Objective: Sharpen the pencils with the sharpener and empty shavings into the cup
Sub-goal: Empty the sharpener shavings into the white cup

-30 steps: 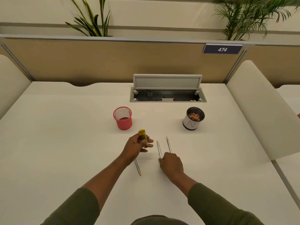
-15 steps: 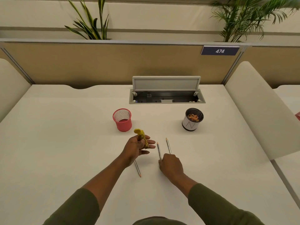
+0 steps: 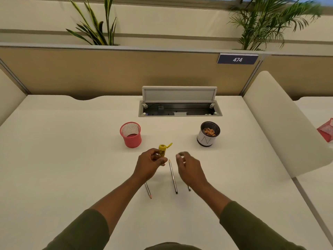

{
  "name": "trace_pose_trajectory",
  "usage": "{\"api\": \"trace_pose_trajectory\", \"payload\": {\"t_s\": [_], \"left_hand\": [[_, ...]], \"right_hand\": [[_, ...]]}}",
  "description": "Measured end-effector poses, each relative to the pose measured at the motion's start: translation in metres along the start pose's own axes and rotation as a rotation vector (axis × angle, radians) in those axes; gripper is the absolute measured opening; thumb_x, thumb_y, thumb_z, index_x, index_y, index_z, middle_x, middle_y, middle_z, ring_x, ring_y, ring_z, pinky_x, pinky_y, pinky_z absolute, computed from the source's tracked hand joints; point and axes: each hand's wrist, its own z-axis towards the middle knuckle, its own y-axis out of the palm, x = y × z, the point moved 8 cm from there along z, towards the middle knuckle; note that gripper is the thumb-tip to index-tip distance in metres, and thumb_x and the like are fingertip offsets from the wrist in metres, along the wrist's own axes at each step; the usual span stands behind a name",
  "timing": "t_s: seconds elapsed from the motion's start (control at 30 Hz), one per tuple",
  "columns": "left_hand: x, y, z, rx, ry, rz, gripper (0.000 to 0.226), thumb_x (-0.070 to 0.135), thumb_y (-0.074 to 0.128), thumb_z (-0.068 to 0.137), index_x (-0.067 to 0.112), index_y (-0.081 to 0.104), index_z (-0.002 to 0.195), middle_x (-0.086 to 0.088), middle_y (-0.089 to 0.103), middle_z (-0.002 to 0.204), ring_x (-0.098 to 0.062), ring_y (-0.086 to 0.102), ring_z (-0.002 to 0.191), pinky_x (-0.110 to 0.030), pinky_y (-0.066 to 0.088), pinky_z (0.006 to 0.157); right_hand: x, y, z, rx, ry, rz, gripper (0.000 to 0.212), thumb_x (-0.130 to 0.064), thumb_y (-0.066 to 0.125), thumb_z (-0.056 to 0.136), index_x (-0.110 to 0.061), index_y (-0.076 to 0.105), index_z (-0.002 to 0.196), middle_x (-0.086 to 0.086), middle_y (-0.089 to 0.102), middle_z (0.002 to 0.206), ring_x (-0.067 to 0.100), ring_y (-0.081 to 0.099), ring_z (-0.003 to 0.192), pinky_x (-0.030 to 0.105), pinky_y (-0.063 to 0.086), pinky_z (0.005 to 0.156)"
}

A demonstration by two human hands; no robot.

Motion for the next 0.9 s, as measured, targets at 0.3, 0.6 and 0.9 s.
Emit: {"api": "trace_pose_trajectory", "payload": {"t_s": [0.3, 0.6, 0.9], "left_hand": [[0.02, 0.023, -0.002, -0.043, 0.143, 0.187, 0.025, 0.021, 0.078, 0.076, 0.019, 0.071, 0.1, 0.0, 0.073, 0.082, -0.012, 0.07, 0.075, -0.029, 0.057, 0.076], [0.033, 0.043, -0.003, -0.119, 0.235, 0.376, 0.031, 0.027, 0.078, 0.075, 0.018, 0.074, 0.104, -0.001, 0.075, 0.086, -0.016, 0.066, 0.076, -0.036, 0.053, 0.074], [0.05, 0.063, 0.005, -0.057, 0.265, 0.386, 0.031, 0.027, 0.077, 0.076, 0.013, 0.073, 0.103, -0.003, 0.074, 0.081, -0.014, 0.062, 0.068, -0.025, 0.047, 0.066]], "right_hand": [[-0.028, -0.035, 0.018, -0.008, -0.148, 0.083, 0.036, -0.031, 0.049, 0.099, -0.013, 0.059, 0.129, 0.007, 0.072, 0.105, 0.005, 0.066, 0.074, 0.009, 0.044, 0.07], [-0.031, -0.048, 0.029, -0.077, -0.224, -0.039, 0.028, -0.028, 0.058, 0.095, -0.014, 0.068, 0.117, 0.003, 0.072, 0.107, 0.01, 0.064, 0.092, 0.016, 0.043, 0.079], [-0.02, -0.064, 0.039, -0.096, -0.211, -0.041, 0.024, -0.027, 0.056, 0.096, -0.014, 0.072, 0.109, 0.0, 0.073, 0.104, 0.009, 0.061, 0.089, 0.019, 0.046, 0.079]]}}
